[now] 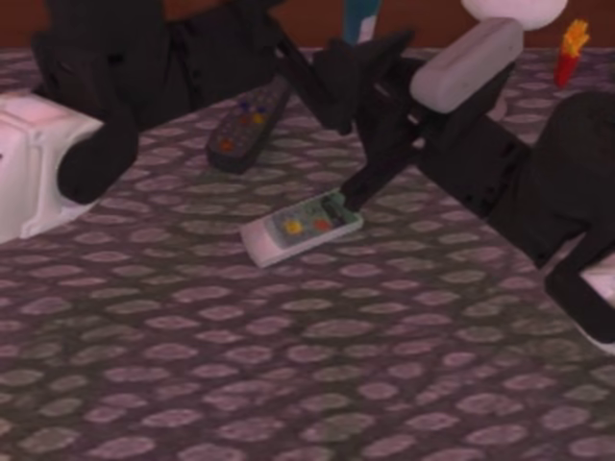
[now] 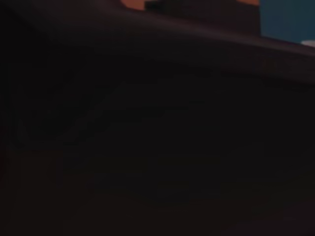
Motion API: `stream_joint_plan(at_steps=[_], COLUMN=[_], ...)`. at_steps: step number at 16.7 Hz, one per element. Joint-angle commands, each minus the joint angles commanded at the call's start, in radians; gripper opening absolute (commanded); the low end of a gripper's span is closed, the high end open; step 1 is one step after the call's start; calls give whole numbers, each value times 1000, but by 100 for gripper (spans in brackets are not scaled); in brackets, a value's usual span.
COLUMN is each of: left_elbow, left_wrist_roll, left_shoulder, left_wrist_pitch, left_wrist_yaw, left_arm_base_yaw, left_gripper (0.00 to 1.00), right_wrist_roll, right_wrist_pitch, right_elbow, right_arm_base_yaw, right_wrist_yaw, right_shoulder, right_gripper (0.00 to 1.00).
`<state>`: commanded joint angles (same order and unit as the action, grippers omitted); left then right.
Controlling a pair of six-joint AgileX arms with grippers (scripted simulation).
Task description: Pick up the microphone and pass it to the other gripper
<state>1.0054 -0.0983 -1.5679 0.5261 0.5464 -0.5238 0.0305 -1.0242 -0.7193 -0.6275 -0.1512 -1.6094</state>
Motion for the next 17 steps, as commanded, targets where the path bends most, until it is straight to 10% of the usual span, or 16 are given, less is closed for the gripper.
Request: stream_joint_plan(at_steps=[4, 17], left_elbow=[1, 1], left_wrist_roll=[0, 0], left_shoulder=[-1, -1], left_wrist_pitch=[0, 0], left_wrist_yaw=[-1, -1], left_arm_base_yaw=[-1, -1], left_gripper=[100, 2], right_wrist_roll=[0, 0], right_wrist_pitch=[0, 0], right_elbow=[0, 0], right_arm_base_yaw=[0, 0], right_wrist_yaw=[0, 0], right_shoulder=[0, 0], right_gripper=[0, 0])
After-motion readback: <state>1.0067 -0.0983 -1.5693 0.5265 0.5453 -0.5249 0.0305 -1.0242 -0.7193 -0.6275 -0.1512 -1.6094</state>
